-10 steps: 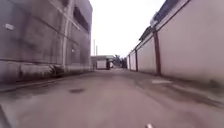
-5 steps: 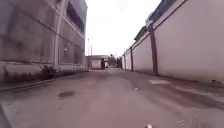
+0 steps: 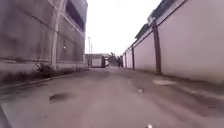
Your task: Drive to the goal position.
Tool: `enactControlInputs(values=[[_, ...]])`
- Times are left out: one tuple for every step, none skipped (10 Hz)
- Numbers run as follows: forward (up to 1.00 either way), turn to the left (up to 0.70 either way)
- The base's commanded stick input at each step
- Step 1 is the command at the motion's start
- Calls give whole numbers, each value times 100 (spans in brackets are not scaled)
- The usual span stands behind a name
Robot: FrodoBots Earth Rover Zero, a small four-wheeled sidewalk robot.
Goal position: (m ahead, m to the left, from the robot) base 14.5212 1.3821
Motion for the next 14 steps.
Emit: enactControlInputs(values=[[70,0],[70,0],[70,0],[70,0],[70,0],[70,0],[70,0],[70,0],[70,0],[70,0],[70,0],[70,0],[70,0],[70,0]])
